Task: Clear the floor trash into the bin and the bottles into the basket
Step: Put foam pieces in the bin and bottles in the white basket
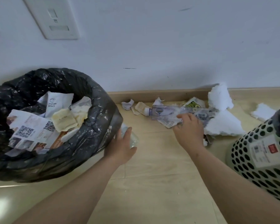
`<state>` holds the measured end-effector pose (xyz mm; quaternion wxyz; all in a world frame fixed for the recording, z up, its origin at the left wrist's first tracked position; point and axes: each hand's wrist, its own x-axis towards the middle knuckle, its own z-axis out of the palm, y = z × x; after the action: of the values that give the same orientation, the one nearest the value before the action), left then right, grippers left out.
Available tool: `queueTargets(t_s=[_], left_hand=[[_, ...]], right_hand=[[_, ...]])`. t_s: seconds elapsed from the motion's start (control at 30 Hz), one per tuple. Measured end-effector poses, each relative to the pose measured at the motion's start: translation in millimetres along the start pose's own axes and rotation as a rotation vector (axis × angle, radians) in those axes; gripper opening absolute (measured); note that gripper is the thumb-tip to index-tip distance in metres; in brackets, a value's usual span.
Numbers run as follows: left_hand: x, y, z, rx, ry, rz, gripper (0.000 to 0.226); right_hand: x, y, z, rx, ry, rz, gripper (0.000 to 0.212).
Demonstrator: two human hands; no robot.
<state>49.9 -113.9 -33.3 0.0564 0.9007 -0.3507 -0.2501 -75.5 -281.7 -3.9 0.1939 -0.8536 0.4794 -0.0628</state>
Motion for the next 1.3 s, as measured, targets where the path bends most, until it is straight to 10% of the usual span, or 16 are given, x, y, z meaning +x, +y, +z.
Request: queueTargets(t_s=[0.37, 0.73, 1.0, 1.3], left_hand=[[-7.5, 11.9, 23.3, -0.122, 0.17, 0.291, 0.022], [8.2, 18.1, 29.1, 0.028, 0.202, 0.12, 0.084], [16.3, 8.9, 27.9, 0.0, 0.217, 0.067, 0.067], [3.3, 36.5, 1.3, -0.854, 0.249, -0.068, 0.085]], right_hand=[[41.6, 9.6, 5.5, -0.323, -0.196, 0.031, 0.069], [29.6, 15.3, 36.2, -0.3, -0.247, 0.063, 0.071], [11.0, 9.9, 40.5, -0.274, -0.165, 0.058, 0.066], [-15.6, -0.2, -15.0, 0.445, -0.171, 0.238, 0.058]])
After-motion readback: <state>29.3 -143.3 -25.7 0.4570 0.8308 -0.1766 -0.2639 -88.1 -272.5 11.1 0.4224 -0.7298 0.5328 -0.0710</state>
